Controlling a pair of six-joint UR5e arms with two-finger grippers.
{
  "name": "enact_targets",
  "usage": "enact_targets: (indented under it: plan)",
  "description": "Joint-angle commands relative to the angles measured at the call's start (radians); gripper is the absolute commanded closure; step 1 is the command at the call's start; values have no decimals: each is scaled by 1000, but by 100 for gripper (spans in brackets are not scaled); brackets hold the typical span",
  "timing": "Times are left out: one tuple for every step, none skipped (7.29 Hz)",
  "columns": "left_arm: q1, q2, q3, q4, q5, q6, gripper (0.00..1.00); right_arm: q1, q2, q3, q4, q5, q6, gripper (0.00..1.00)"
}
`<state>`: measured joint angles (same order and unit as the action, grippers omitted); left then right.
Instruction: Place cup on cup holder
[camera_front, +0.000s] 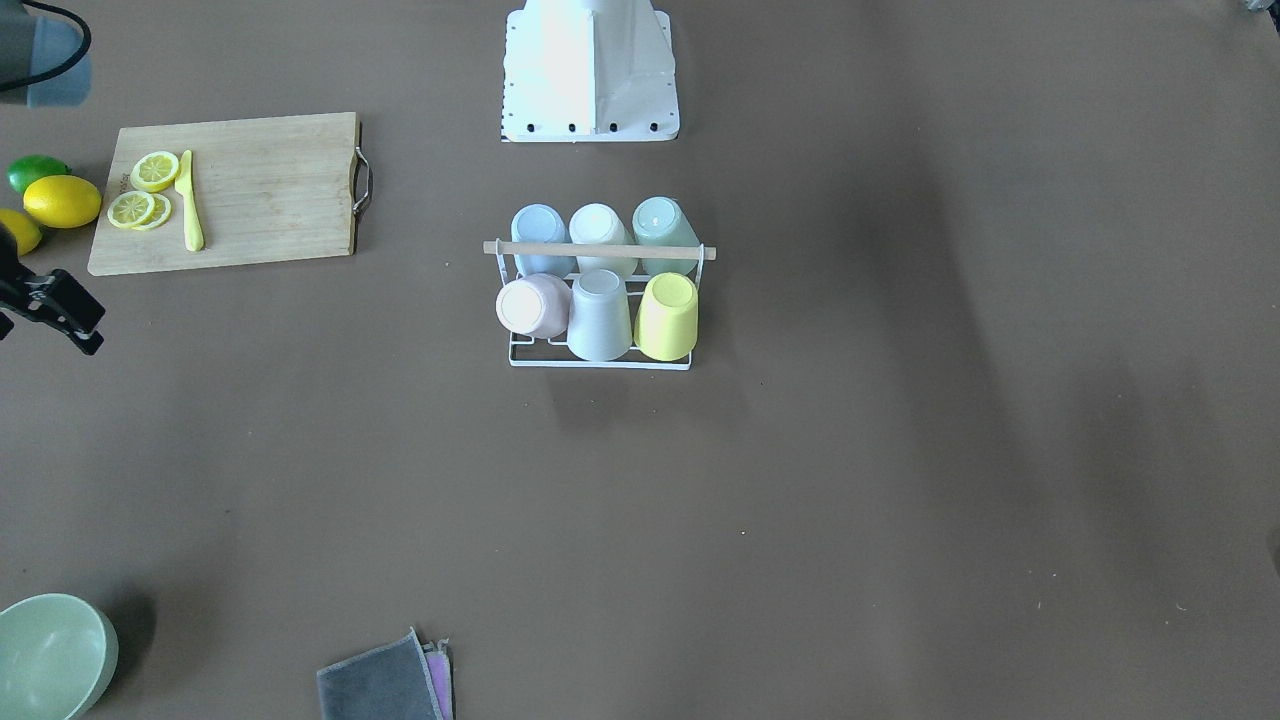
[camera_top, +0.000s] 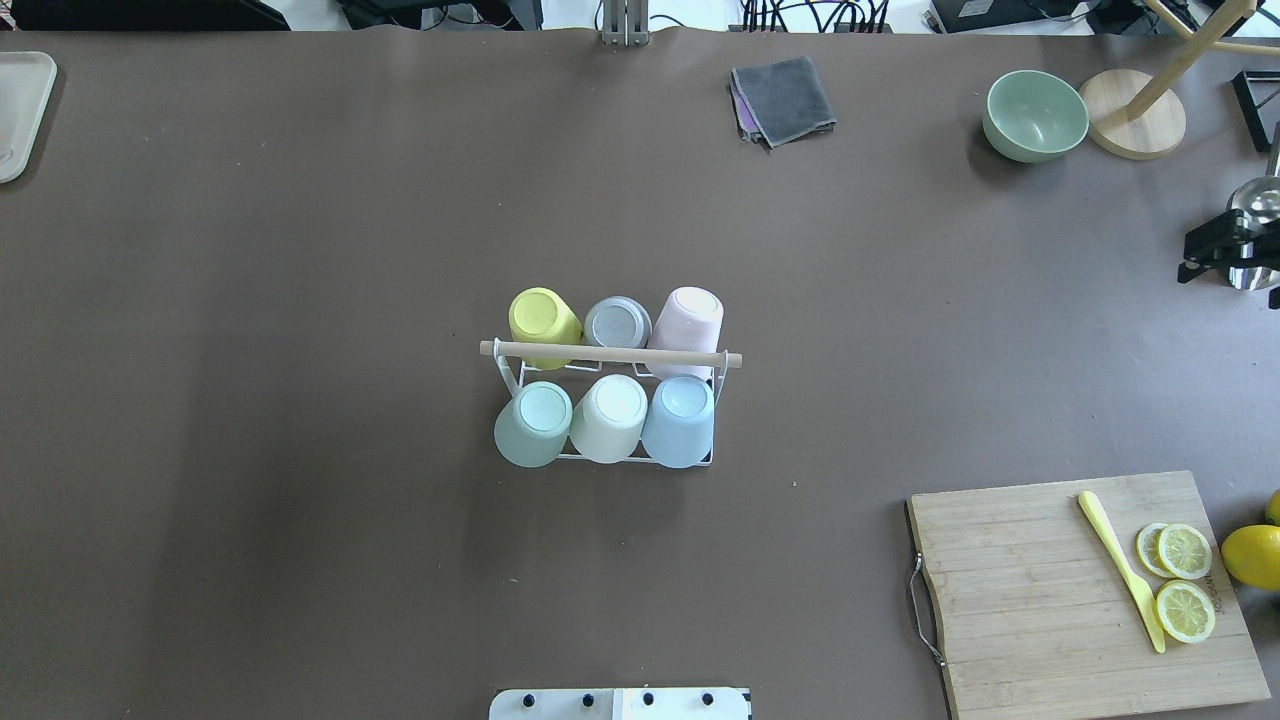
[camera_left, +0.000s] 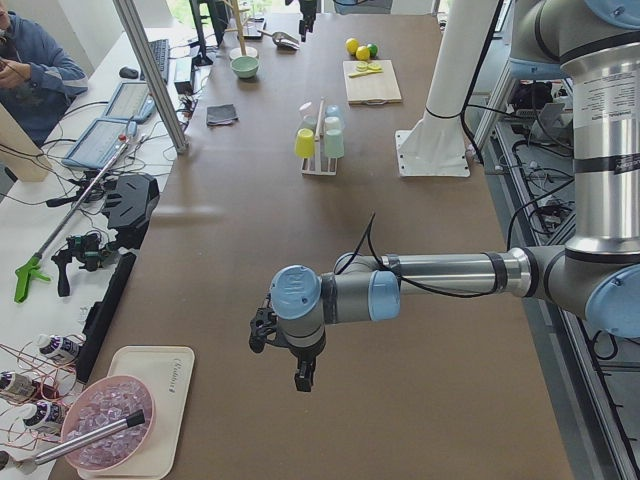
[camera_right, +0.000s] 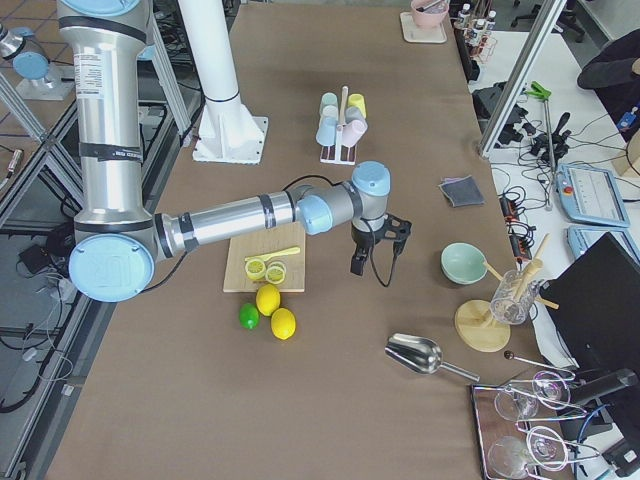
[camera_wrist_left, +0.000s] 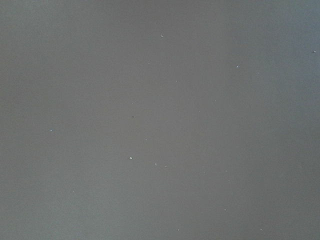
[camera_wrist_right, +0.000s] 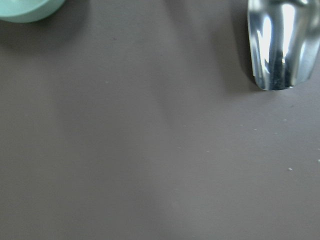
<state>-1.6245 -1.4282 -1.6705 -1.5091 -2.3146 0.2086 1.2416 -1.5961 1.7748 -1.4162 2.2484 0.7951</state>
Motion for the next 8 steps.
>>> enact_targets:
  plan:
    - [0,0,-2,0,0,0,2,135,-65,-82,-7,77,-286,0]
    - [0,0,0,0,-2,0,2,187,-94,-92,-7,103,-380,0]
    - [0,0,0,1,-2,0,2,244,-105,-81,-12,109,-426,0]
    - [2,0,0,1,0,0,2,263,-131,-65,-10,124,-451,0]
    - [2,0,2,1,-2,-2,2,281,-168,-64,-9,117,-571,0]
    - [0,0,2,1,-2,-2,2,288,-171,-66,-12,109,-617,0]
    - [2,0,2,0,-3,-2,2,288,-168,-61,-15,108,-619,0]
    - [0,0,0,0,1,0,2,283,-162,-26,-85,106,-617,0]
